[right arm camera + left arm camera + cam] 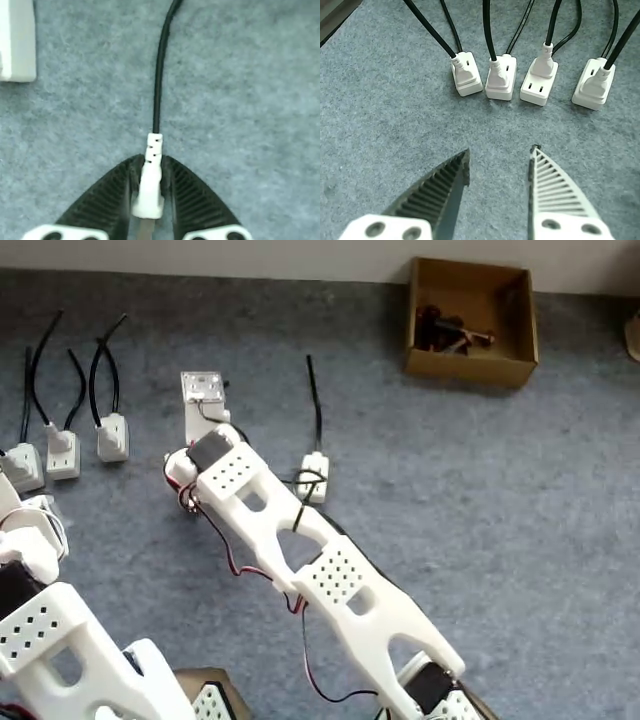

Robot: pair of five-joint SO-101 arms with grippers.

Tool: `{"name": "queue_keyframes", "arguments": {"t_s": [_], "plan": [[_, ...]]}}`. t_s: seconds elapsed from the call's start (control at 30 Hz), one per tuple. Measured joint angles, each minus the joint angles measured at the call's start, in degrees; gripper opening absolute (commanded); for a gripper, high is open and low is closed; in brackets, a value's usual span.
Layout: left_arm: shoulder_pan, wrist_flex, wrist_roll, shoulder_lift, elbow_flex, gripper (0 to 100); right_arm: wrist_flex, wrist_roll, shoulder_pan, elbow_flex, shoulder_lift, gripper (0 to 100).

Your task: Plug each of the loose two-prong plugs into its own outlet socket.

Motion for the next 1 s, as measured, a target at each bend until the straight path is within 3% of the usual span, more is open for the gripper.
{"name": "queue_keyframes", "arguments": {"t_s": [0.13, 0.27, 0.33, 0.4, 0.7, 1.0], "plan": [[0.0, 0.0, 0.0, 0.0, 0.0, 19, 7.8, 7.2, 1.4, -4.8, 0.4, 0.5], [0.2, 0.0, 0.0, 0.0, 0.0, 19, 19.1, 25.4, 2.5, -15.3, 1.1, 0.5], [0.7, 0.0, 0.0, 0.0, 0.0, 19, 20.9, 35.5, 3.2, -19.3, 1.1, 0.5], [0.7, 0.0, 0.0, 0.0, 0.0, 19, 21.3, 40.9, 4.2, -19.9, 1.0, 0.5], [0.7, 0.0, 0.0, 0.0, 0.3, 19, 21.5, 46.6, 6.9, -19.1, 1.1, 0.5], [3.3, -0.2, 0.0, -0.5, 2.5, 19, 21.5, 47.1, 9.7, -12.7, -5.8, 0.5]]}}
